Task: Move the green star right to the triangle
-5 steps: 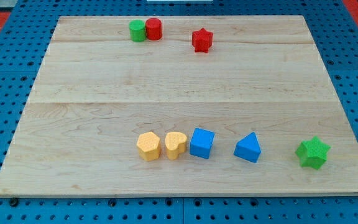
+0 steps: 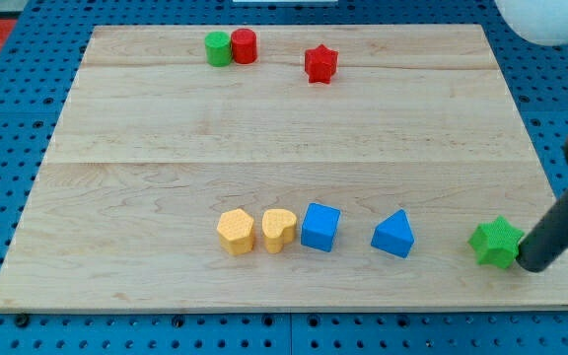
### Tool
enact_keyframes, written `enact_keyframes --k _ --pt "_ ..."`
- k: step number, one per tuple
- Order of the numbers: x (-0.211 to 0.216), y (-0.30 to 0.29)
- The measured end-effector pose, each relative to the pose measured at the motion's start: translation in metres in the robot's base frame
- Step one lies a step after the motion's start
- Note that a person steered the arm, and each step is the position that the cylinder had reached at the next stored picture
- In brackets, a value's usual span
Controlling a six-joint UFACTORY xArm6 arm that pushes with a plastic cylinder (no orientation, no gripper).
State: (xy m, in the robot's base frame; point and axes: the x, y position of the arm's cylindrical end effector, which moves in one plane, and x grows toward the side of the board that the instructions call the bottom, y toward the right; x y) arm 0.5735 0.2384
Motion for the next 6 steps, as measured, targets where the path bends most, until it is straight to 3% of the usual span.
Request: enact_keyframes --k 4,5,6 --pt "-0.016 -0.026" --pt "-0.044 -0.026" --pt "-0.086 -0.065"
